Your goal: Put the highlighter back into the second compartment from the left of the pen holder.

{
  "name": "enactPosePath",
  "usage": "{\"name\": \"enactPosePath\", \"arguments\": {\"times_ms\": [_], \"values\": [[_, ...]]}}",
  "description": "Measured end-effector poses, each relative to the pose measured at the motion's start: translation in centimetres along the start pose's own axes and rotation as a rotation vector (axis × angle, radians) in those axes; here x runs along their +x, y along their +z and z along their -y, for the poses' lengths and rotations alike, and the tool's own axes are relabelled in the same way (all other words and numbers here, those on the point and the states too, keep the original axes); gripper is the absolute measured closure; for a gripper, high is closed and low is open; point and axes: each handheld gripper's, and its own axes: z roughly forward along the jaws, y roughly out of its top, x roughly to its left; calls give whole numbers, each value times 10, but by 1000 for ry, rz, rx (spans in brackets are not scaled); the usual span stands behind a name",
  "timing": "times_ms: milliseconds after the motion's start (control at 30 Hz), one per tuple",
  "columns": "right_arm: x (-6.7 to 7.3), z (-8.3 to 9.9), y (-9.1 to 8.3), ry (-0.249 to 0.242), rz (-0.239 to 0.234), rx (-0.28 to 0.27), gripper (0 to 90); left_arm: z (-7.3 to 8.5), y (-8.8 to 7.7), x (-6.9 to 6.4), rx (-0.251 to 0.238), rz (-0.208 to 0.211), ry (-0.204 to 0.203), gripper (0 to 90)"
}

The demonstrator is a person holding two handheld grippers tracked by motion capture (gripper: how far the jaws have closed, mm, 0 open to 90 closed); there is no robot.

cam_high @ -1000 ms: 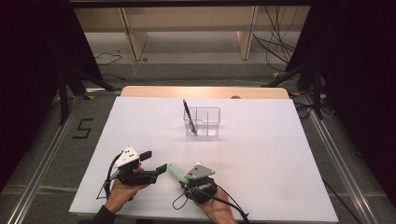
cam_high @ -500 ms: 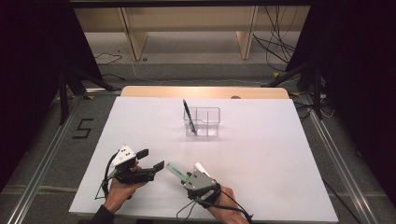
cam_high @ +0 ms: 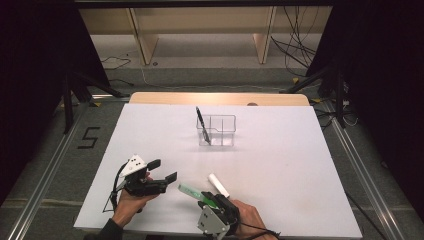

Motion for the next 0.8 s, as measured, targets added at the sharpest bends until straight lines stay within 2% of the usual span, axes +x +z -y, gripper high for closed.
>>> {"name": "enactPosePath", "arguments": {"times_ms": [167, 200, 300, 433, 500, 533, 600, 633, 733, 800], "values": [[1, 4, -2, -55, 17, 6, 675, -3, 1, 1, -3, 21, -20, 159], [2, 5, -3, -56, 24, 1, 675, -4, 1, 1, 3, 27, -19, 160], [4, 8, -5, -105, 53, 0, 675, -9, 1, 0, 7, 40, -7, 160], [8, 13, -7, -270, 113, 8, 676, -17, 2, -1, 23, 68, 11, 161], [10, 16, -7, -298, 137, 8, 675, -22, 3, -2, 42, 91, 26, 162], [10, 18, -8, -343, 149, 0, 675, -24, 3, -3, 49, 104, 39, 162], [10, 21, -9, -397, 162, -17, 675, -28, 4, -6, 67, 124, 67, 164], [10, 22, -9, -404, 169, -26, 676, -31, 5, -8, 81, 143, 80, 165], [11, 26, -12, -480, 191, -42, 676, -36, 7, -14, 123, 186, 125, 165], [11, 29, -12, -514, 199, -52, 676, -40, 9, -21, 163, 208, 177, 165]]}}
